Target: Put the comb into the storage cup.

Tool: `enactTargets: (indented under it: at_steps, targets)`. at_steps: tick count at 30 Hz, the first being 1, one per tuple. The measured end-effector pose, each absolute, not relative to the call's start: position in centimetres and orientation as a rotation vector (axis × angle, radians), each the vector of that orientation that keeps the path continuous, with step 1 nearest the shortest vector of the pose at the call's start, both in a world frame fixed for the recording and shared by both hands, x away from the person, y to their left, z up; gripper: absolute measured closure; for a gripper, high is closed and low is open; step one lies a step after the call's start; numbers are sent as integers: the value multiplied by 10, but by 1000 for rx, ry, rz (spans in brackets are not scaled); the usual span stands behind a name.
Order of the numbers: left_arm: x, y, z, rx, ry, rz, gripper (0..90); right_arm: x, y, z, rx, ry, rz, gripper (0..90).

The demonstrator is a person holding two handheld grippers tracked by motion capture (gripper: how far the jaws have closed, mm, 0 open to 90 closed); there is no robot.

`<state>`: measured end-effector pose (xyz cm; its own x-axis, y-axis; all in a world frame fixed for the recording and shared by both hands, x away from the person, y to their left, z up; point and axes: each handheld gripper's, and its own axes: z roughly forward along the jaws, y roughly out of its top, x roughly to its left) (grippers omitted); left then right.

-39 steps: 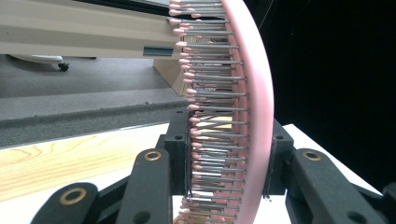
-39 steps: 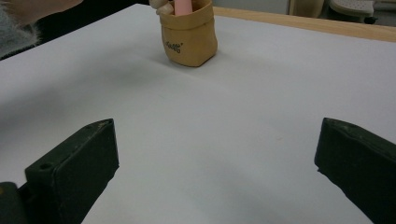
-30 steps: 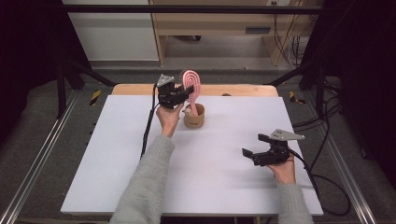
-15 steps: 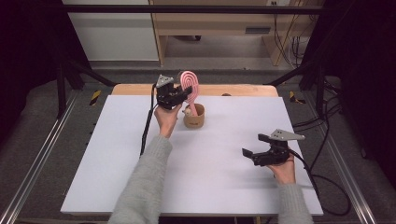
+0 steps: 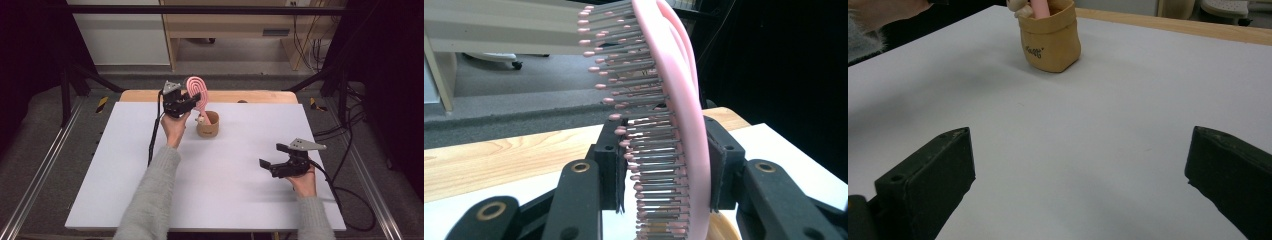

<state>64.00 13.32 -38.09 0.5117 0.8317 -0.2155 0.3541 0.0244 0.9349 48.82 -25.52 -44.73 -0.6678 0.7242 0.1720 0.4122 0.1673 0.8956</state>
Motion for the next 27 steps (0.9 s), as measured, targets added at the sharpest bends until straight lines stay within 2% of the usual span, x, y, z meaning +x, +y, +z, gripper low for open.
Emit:
enactTargets:
  at_steps: [21, 27]
  targets:
    - [636, 150, -390, 1564, 1091, 522, 548, 488, -255, -447, 1089, 2152, 1501, 1]
    - [633, 148, -388, 1596, 1078, 555, 503, 488, -255, -447, 1089, 2151, 1501, 1]
